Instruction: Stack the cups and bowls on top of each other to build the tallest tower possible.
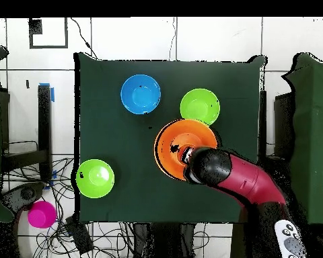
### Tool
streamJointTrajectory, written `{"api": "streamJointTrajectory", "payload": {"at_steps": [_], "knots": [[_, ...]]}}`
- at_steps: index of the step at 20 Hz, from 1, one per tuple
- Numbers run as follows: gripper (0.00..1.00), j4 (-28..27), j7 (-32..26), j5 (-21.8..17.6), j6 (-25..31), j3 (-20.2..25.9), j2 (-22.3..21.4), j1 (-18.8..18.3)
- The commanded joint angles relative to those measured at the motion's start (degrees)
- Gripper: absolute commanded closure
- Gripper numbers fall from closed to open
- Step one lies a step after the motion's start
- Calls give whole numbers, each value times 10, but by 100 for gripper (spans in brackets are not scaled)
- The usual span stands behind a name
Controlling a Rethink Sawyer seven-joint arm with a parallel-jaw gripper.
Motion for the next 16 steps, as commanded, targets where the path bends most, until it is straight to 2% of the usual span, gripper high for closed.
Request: {"api": "streamJointTrajectory", "payload": {"at_steps": [1,16], "knots": [[100,89,11,-10,-26,67,52,-13],[100,138,5,6,-65,136,60,-67]]}}
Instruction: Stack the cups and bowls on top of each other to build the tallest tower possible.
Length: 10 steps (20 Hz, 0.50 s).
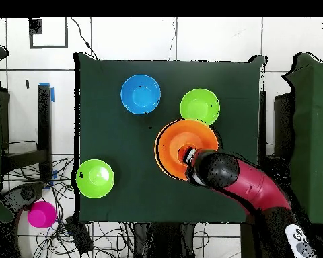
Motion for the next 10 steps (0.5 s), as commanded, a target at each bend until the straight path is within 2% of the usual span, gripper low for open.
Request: {"api": "streamJointTrajectory", "payload": {"at_steps": [1,10], "knots": [[100,103,4,-7,-38,86,70,-13],[100,108,17,-7,-31,104,73,-24]]}}
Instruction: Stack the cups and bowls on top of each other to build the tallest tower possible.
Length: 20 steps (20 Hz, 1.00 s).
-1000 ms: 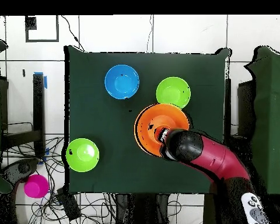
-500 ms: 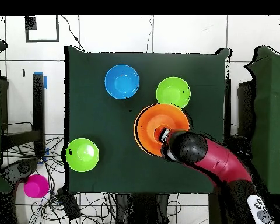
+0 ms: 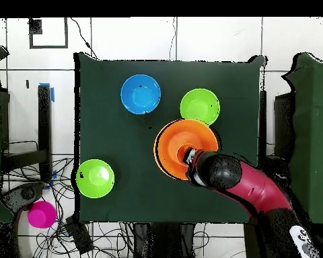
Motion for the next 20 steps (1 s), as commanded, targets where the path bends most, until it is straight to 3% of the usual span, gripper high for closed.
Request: {"api": "streamJointTrajectory", "payload": {"at_steps": [1,6,9,20], "knots": [[100,91,19,-4,-12,70,76,6],[100,78,37,-4,35,46,80,24],[100,49,72,-13,94,0,84,62],[100,10,104,-14,146,-74,98,122]]}}
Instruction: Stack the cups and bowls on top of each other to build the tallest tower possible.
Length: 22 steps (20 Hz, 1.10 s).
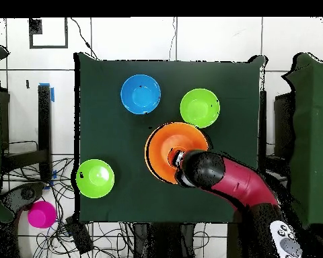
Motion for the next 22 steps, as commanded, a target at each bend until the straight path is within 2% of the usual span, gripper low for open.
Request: {"api": "streamJointTrajectory", "payload": {"at_steps": [1,8,14,18,22], "knots": [[100,28,102,-14,104,-23,97,43],[100,17,103,-8,120,-44,106,58],[100,1,101,-23,126,-68,108,71],[100,-38,101,-49,145,-101,113,88],[100,-85,86,-63,122,-112,122,97]]}}
